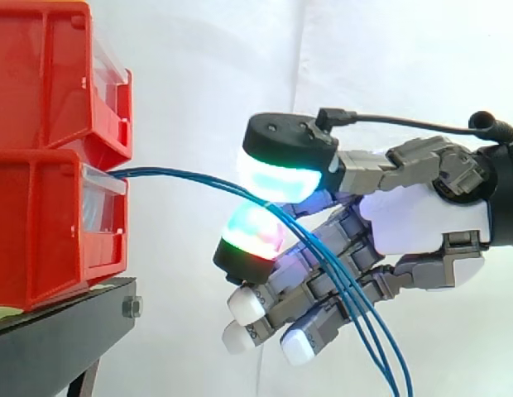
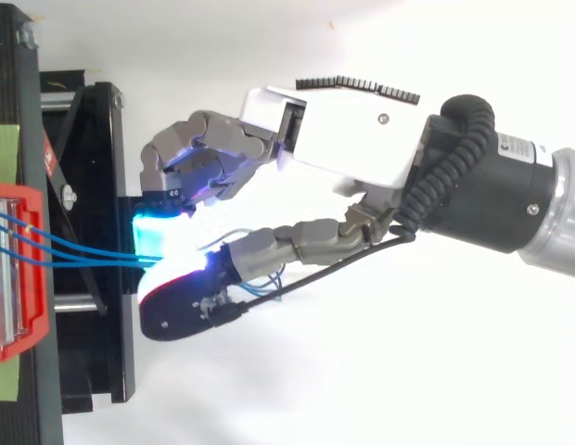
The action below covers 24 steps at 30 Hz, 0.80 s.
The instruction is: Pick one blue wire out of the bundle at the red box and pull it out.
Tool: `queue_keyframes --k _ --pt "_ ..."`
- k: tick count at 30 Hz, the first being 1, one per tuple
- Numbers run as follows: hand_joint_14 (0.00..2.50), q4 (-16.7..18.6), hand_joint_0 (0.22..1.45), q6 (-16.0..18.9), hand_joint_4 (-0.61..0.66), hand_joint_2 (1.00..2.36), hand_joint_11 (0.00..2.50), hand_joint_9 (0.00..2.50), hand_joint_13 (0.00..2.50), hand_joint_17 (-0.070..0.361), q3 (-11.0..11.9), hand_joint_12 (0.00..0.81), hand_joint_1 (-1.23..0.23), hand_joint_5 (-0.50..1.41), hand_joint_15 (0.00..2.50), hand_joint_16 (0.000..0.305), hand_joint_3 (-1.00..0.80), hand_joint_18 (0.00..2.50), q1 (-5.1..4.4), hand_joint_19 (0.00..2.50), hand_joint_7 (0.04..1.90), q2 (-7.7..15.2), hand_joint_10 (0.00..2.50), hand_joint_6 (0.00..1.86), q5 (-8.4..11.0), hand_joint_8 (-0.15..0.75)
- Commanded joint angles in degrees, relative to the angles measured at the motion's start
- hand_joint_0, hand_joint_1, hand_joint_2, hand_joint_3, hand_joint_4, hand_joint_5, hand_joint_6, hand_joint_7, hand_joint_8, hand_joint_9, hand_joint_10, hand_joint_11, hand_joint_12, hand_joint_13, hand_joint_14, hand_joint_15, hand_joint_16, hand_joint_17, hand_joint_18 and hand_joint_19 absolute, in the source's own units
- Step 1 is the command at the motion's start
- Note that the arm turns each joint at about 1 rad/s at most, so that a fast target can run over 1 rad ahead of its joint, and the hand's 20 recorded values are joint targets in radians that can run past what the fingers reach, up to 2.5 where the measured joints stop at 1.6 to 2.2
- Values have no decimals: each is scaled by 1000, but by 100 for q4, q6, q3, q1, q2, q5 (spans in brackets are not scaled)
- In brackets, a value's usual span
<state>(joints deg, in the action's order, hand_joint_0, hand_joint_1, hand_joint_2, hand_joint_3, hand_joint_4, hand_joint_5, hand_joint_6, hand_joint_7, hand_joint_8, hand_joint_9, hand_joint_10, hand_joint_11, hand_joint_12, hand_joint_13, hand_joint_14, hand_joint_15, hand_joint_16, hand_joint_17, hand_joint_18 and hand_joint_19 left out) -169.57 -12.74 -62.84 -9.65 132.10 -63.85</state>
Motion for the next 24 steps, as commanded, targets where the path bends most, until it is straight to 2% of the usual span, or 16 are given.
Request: queue_keyframes --k 1,3,8,16,19,20,21,24 --pt "6 3 561 0 264 1000 563 869 525 135 0 444 -572 -168 185 60 -500 678 7 483 1088 0 17 859 -5 376" --pt "6 3 590 0 256 1003 567 876 521 133 0 440 -577 -165 184 59 -462 669 -1 487 1108 0 16 860 -14 377" --pt "6 3 618 9 238 1014 588 874 524 131 9 437 -707 -164 177 58 -301 679 -1 466 1120 0 17 873 -14 386" --pt "6 3 645 9 189 1014 598 860 527 130 0 434 -794 -175 170 58 -306 687 7 454 1085 0 17 888 -14 375" --pt "6 3 631 0 245 1011 555 861 526 130 9 431 -775 -175 173 58 -365 684 7 462 1082 0 14 880 -5 365" --pt "6 3 602 0 270 1008 524 860 526 130 9 431 -719 -172 177 58 -395 679 7 470 1060 0 16 876 -5 359" --pt "5 3 590 0 269 1008 519 858 522 131 9 433 -688 -172 174 58 -407 677 -1 469 1030 0 16 878 4 361" --pt "6 3 556 0 265 1004 514 870 519 135 9 442 -612 -164 189 60 -450 663 -1 494 1090 0 13 845 4 370"
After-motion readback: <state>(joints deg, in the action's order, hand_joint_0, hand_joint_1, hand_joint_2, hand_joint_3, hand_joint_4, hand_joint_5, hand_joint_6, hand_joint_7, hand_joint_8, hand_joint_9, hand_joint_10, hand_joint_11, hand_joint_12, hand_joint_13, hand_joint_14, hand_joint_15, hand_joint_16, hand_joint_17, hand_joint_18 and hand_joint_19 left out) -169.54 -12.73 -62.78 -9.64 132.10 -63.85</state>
